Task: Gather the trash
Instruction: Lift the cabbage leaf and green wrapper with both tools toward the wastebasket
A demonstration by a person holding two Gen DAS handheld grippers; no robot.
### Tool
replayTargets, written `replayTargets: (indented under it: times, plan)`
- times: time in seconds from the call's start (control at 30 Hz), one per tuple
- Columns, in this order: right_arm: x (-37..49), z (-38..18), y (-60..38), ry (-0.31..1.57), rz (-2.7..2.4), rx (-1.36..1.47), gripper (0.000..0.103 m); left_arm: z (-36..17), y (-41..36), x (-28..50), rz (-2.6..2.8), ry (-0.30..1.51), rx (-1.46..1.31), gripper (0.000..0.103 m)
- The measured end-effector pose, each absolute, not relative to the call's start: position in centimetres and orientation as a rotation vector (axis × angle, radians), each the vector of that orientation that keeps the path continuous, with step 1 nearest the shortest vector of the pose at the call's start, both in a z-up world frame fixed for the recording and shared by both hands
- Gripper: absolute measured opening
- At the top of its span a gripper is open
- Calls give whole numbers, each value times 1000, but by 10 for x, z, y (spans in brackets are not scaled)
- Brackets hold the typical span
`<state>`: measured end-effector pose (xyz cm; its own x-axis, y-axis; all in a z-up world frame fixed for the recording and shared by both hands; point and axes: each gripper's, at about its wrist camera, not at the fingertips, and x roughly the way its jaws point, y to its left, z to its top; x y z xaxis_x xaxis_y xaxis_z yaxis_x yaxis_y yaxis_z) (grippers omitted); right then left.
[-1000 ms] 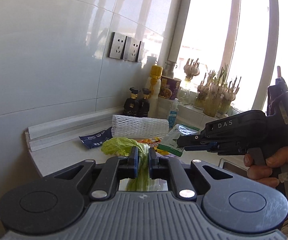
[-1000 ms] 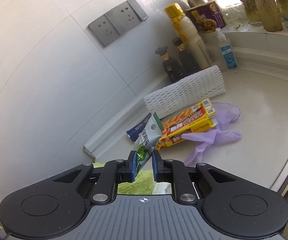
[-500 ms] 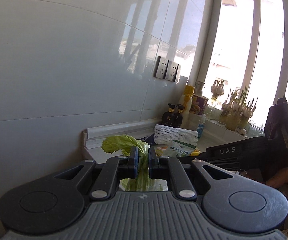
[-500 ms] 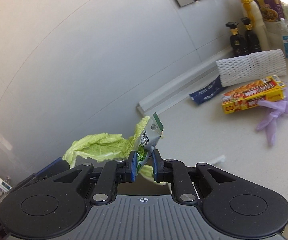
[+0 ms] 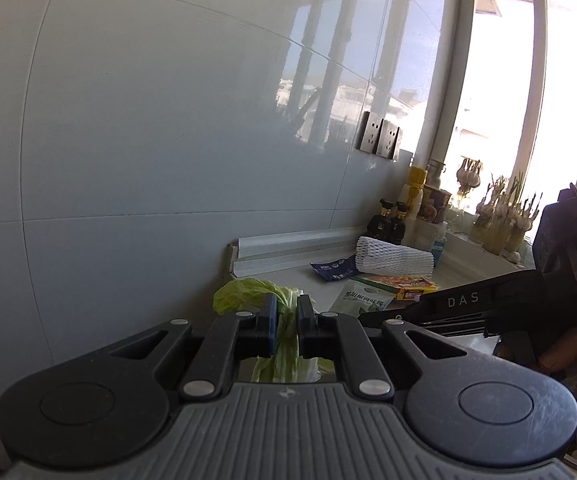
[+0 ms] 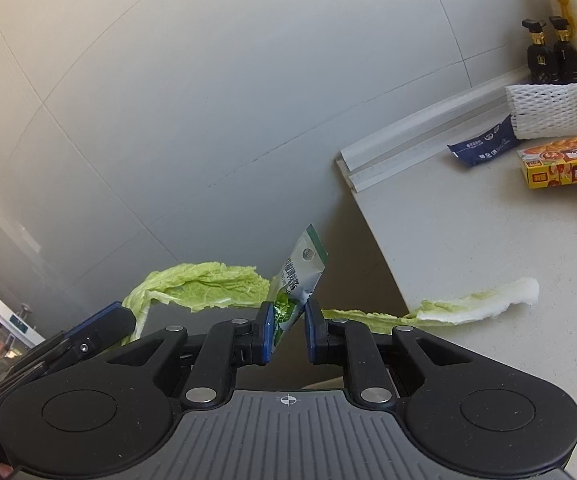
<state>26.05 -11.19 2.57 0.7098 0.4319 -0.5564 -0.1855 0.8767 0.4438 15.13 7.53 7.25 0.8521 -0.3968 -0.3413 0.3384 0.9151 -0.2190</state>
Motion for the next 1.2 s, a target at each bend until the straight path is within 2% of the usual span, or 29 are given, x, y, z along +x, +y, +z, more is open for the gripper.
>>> replayTargets:
  times: [0.23,0.6,1.03,1.2]
  plan:
    - [270,8,-129,701,269,342,16,72,82,156,-384,393,-173,8]
    - [291,-45,-183,759,154,480,16,71,77,165,-376,394,-160,8]
    - [292,12,-154,674,246,437,16,132,89,160,-357,288,-155,8]
    - [289,23,-133,657,295,403,16,139,92,155,-343,272,-130,8]
